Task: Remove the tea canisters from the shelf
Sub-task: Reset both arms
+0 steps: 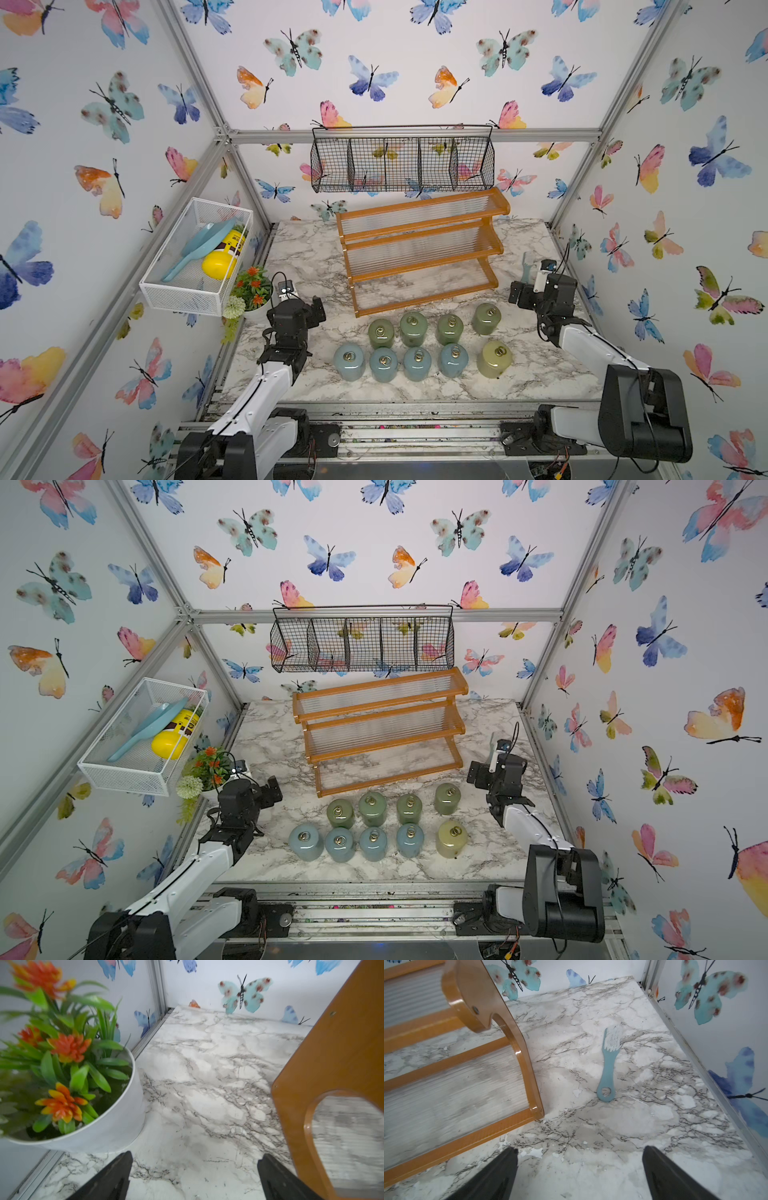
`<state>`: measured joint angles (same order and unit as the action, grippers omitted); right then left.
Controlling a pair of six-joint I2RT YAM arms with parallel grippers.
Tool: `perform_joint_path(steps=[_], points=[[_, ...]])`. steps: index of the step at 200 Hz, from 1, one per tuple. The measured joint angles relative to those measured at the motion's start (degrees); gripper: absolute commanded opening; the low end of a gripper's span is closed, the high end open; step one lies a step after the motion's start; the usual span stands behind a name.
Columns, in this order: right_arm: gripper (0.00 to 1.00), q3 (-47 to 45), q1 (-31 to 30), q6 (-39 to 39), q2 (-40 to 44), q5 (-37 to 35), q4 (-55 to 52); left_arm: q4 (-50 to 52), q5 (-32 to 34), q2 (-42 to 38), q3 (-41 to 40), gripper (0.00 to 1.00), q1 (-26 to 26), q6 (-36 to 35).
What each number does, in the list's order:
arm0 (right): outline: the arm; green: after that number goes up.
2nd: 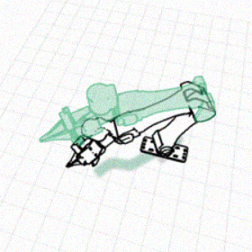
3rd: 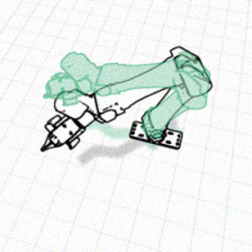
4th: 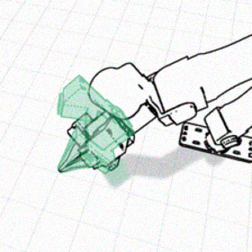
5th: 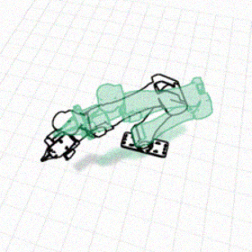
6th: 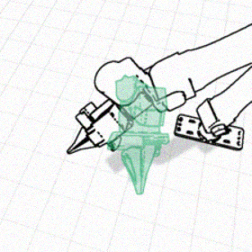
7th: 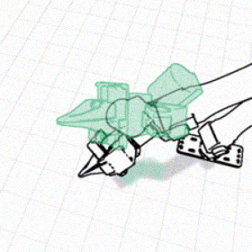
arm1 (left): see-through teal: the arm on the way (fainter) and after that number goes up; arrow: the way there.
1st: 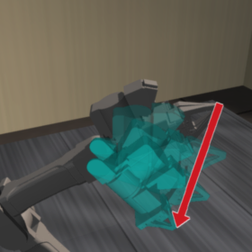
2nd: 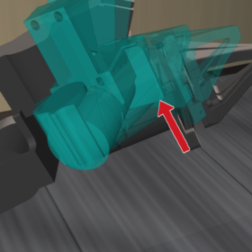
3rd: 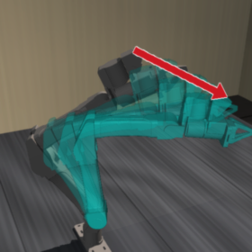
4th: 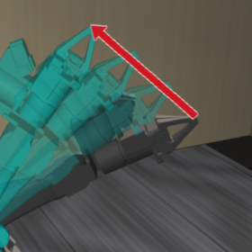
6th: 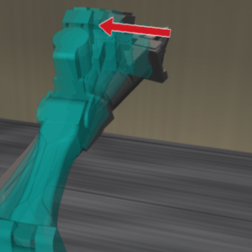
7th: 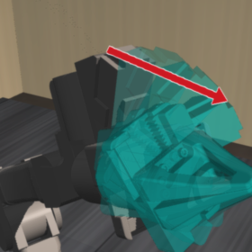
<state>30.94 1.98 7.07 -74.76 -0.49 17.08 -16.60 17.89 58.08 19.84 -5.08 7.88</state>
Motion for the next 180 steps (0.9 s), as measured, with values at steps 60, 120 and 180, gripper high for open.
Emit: perform_joint_path(steps=[60, 120, 180], points=[[1.00, -15.26, -0.04, -0.66, -4.35, -1.05, 27.54, -20.87, -2.34, 9.57, -7.63, 0.98, 4.46, -0.70], [1.00, -15.87, -0.04, -0.68, -9.92, -0.63, 41.79, -31.89, -8.83, 19.93, -3.06, 0.98, 4.98, -2.82], [1.00, -20.35, -0.04, -2.03, -15.34, 2.99, 53.29, -40.65, -15.82, 22.36, -7.87, 0.98, 4.87, -6.05]])
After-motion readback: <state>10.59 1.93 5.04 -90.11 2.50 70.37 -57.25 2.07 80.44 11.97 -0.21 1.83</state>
